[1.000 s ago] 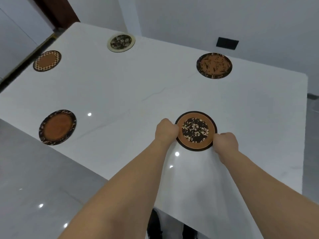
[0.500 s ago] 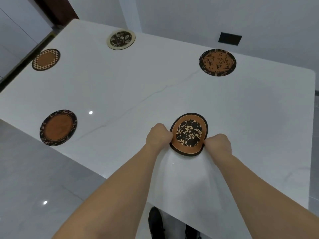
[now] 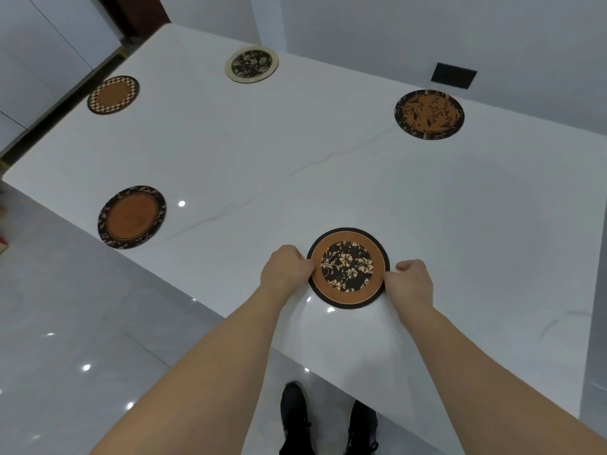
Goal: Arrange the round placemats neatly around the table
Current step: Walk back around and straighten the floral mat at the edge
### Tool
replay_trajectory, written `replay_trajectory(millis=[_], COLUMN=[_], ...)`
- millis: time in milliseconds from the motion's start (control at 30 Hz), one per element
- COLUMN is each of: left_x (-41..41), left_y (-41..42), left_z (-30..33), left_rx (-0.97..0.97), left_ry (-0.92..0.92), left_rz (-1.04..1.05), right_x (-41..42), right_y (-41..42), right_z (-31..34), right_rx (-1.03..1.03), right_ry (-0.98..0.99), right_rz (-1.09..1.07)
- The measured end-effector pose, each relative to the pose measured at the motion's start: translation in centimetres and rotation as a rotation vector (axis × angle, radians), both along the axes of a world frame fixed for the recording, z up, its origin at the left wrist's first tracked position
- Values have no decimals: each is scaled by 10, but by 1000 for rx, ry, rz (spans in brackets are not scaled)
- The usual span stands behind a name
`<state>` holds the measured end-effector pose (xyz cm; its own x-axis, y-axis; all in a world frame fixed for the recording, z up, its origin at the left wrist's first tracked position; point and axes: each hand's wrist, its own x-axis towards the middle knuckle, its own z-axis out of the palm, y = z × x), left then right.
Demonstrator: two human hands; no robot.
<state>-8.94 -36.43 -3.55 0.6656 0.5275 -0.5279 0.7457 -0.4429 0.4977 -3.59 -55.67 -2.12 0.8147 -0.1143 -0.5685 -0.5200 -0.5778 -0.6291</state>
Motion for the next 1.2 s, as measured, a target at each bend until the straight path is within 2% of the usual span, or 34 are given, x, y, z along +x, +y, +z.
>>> replay_trajectory(millis=[300, 667, 1200], left_x=[-28, -78, -102], left_y=[6, 14, 8], left_z=[1, 2, 3], left_rx=[13, -72, -26], left_ry=[27, 4, -20], left_rz=[-18, -44, -107], right_x=[-31, -80, -102], right_y=[-4, -4, -10], right_z=[-3, -11, -13], right_rx=[-34, -62, -85], right_ry=[-25, -4, 3], right_rz=[158, 184, 215])
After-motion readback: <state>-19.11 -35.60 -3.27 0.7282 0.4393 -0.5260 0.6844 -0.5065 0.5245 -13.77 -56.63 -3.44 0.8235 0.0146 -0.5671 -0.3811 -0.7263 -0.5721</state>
